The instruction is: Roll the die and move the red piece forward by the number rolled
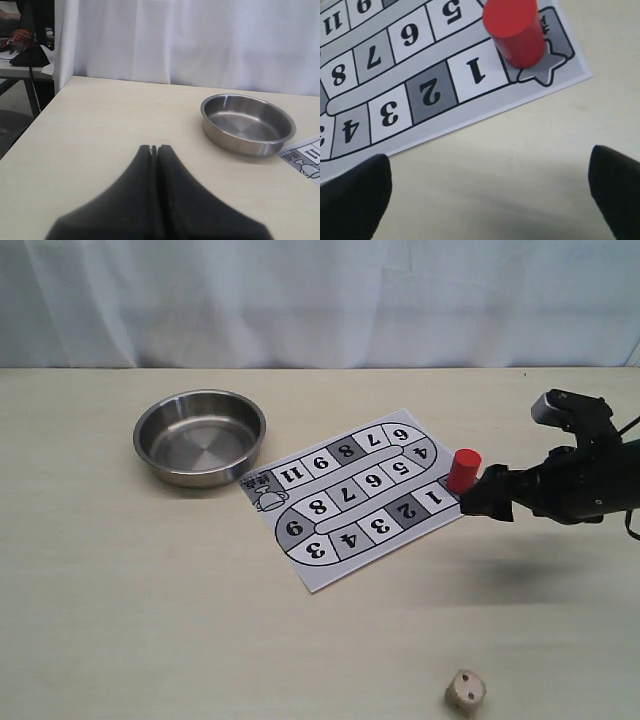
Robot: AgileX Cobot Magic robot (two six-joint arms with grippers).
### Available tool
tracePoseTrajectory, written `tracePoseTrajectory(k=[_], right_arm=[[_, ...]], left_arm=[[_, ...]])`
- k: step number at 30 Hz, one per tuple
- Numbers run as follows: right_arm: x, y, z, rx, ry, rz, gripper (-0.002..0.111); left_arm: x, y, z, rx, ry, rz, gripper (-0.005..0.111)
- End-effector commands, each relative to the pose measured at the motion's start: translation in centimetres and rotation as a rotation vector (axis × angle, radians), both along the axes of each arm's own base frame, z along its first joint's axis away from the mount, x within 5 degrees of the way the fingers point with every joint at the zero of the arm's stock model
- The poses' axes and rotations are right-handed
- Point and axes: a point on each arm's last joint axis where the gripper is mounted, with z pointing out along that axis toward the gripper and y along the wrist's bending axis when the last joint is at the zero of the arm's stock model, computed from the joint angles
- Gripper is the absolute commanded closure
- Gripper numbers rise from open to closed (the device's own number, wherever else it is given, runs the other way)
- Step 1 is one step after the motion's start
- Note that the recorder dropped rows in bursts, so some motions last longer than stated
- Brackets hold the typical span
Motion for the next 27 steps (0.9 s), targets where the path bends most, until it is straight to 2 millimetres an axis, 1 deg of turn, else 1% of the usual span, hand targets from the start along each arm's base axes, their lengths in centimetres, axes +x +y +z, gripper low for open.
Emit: tracePoseTrajectory(k=[1, 5, 8, 11, 13, 14, 16, 18, 22, 25, 27], right_arm=[[0.2, -0.4, 0.3, -0.036, -0.027, -0.008, 0.007], [0.0, -0.1, 0.7, -0.016, -0.028, 0.013, 0.007], [-0.2, -0.1, 1.8, -0.020, -0.055, 0.021, 0.007], [-0.9, -0.2, 3.2, -0.044, -0.054, 0.018, 0.007], [-1.5, -0.2, 4.0, -0.061, -0.041, 0.028, 0.009], [-1.9, -0.3, 4.5, -0.077, -0.037, 0.042, 0.012], [-2.5, -0.3, 5.3, -0.093, -0.027, 0.052, 0.021], [-3.2, -0.3, 6.2, -0.097, -0.012, 0.052, 0.034], [-4.9, -0.1, 7.6, -0.132, 0.011, 0.147, 0.064], [-6.1, -0.1, 8.3, -0.176, 0.042, 0.224, 0.087], [-6.7, 0.1, 8.7, -0.172, 0.054, 0.246, 0.101]], left_arm=[[0.0, 0.0, 0.3, 0.001, -0.017, -0.001, 0.107], [0.0, 0.0, 0.3, 0.001, -0.017, -0.001, 0.107], [0.0, 0.0, 0.3, 0.001, -0.017, -0.001, 0.107], [0.0, 0.0, 0.3, 0.001, -0.017, -0.001, 0.107], [0.0, 0.0, 0.3, 0.001, -0.017, -0.001, 0.107], [0.0, 0.0, 0.3, 0.001, -0.017, -0.001, 0.107], [0.0, 0.0, 0.3, 0.003, -0.017, 0.000, 0.107], [0.0, 0.0, 0.3, 0.003, -0.017, 0.000, 0.107], [0.0, 0.0, 0.3, 0.003, -0.017, 0.000, 0.107], [0.0, 0.0, 0.3, 0.003, -0.017, 0.000, 0.107], [0.0, 0.0, 0.3, 0.003, -0.017, 0.000, 0.107]])
